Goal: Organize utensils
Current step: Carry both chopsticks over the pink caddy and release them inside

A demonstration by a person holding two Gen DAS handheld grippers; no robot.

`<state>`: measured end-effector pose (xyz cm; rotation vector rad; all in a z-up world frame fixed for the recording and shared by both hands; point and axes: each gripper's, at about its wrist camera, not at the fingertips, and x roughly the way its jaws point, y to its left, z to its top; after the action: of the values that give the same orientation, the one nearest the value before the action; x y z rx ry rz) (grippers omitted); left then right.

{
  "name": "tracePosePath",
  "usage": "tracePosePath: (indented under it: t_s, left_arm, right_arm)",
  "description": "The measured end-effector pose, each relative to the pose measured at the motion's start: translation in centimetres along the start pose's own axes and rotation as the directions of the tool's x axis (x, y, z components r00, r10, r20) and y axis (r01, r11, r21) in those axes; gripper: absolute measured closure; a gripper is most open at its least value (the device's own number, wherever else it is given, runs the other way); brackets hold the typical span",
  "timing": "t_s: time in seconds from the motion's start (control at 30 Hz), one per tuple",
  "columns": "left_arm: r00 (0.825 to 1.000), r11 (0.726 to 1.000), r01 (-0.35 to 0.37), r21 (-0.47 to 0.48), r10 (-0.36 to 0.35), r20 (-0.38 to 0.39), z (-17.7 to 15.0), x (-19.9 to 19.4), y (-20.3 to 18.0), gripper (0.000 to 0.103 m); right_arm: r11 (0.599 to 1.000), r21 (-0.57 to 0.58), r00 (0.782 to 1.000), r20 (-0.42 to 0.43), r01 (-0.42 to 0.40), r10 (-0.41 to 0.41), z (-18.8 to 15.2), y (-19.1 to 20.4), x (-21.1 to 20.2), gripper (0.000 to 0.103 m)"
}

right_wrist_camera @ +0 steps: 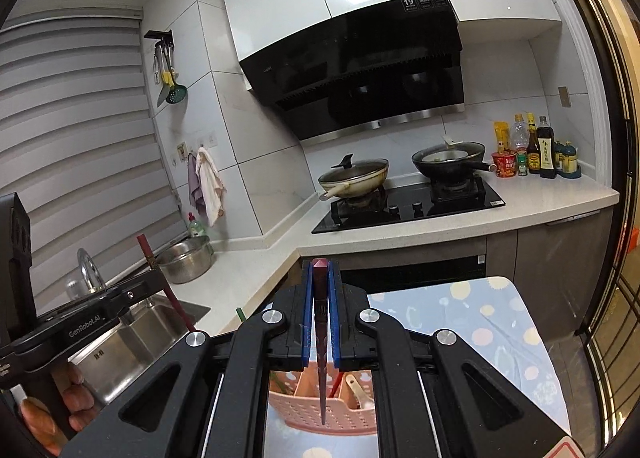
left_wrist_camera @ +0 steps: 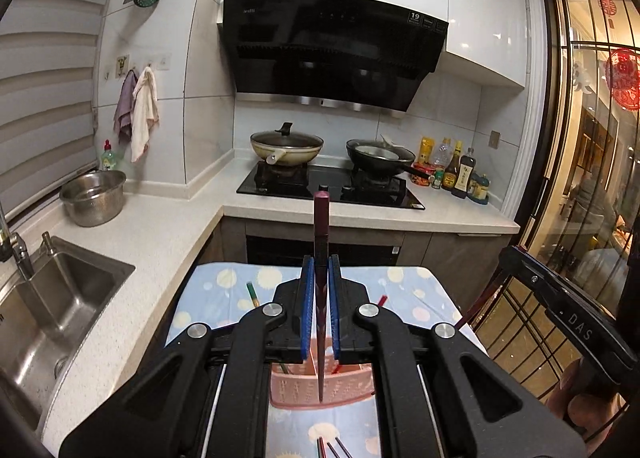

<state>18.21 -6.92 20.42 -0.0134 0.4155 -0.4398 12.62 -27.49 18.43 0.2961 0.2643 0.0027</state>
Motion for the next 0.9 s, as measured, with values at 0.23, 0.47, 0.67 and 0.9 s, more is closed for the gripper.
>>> tracePosePath:
  t_s: [0.23, 0.47, 0.67, 0.9]
  left_arm:
    - [0.999, 0.999, -0.031, 0.008, 0.031, 0.024, 1.9, 2.3, 0.0, 0.096]
    - [0.999, 0.999, -0.044, 0.003, 0.044, -0.017, 1.6, 5.2, 0.6, 0.096]
    - [0.996, 0.998, -0.056, -0.006, 0.055, -0.076, -0.2, 7.3, 1.4, 0.096]
    - [0.989, 0.997, -0.073, -0.011, 0.071, -0.132, -1.9, 9.0, 2.0, 0.096]
  right_arm:
    - [1.000, 0.012, 1.000, 0.015, -0.011, 0.010, 0.9, 0.8, 2.9, 0.096]
    - [1.000, 0.023, 0.999, -0.036, 0.012, -0.011, -0.5, 0.8, 5.9, 0.096]
    - [0.998, 0.042, 0.992, -0.120, 0.039, -0.034, -3.1, -0.5, 8.0, 0.096]
    - [0.995, 0.062, 0.979, -0.191, 0.079, -0.066, -5.7, -1.7, 9.7, 0.096]
